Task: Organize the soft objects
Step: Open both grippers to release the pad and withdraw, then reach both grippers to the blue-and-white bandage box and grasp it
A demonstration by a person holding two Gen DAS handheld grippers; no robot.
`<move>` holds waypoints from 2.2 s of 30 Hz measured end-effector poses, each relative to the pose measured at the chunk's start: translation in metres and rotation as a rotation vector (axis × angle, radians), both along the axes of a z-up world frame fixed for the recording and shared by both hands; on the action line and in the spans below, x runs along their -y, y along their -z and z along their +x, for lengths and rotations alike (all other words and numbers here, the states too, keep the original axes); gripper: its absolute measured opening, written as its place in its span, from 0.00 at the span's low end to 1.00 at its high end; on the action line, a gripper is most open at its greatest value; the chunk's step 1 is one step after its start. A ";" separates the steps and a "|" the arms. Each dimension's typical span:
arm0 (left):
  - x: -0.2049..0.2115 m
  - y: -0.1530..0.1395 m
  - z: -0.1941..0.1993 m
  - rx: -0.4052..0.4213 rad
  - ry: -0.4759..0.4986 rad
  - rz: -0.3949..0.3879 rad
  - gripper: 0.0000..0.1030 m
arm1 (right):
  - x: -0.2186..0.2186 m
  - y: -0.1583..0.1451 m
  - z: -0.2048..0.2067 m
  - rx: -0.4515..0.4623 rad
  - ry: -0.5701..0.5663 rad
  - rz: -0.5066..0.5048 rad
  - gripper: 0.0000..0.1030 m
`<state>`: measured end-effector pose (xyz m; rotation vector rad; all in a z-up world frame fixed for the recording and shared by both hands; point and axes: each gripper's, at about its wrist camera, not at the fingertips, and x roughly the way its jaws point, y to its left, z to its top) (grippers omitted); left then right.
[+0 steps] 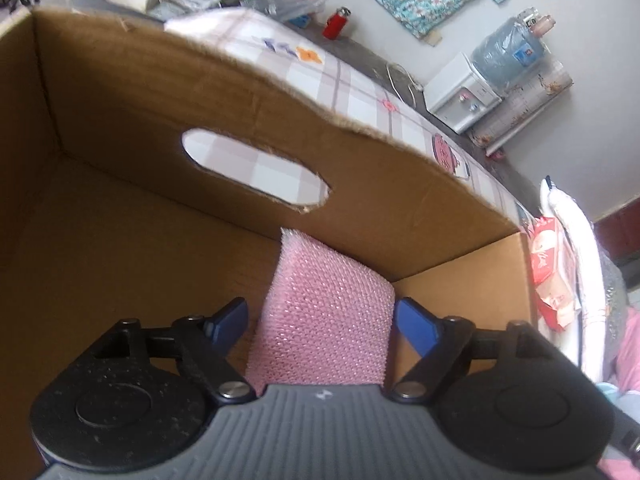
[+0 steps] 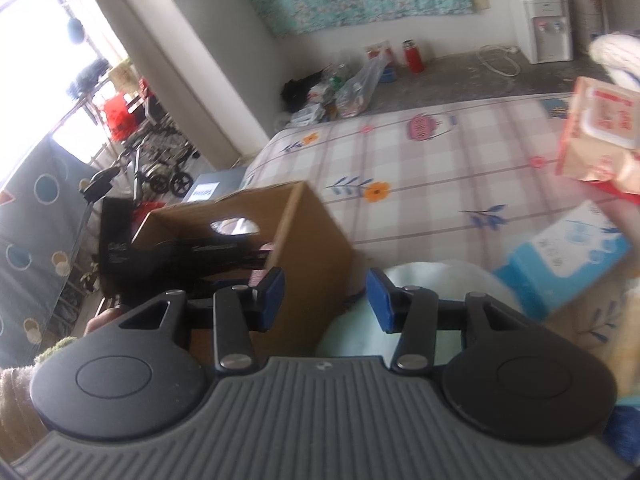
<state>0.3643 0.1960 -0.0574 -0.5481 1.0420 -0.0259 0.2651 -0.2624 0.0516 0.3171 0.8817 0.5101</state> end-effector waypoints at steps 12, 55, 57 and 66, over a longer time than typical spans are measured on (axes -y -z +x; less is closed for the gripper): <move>0.046 -0.121 -0.066 0.353 0.096 0.236 0.88 | 0.121 0.000 -0.004 -0.007 0.237 -0.006 0.46; 0.361 0.015 0.056 0.064 0.875 0.626 0.74 | 0.186 0.150 0.162 -0.585 0.268 0.209 0.44; 0.359 0.008 0.056 0.082 0.855 0.622 0.74 | 0.183 0.149 0.162 -0.560 0.286 0.216 0.38; 0.351 -0.035 0.042 0.170 0.794 0.561 0.54 | 0.188 0.116 0.157 -0.468 0.315 0.289 0.23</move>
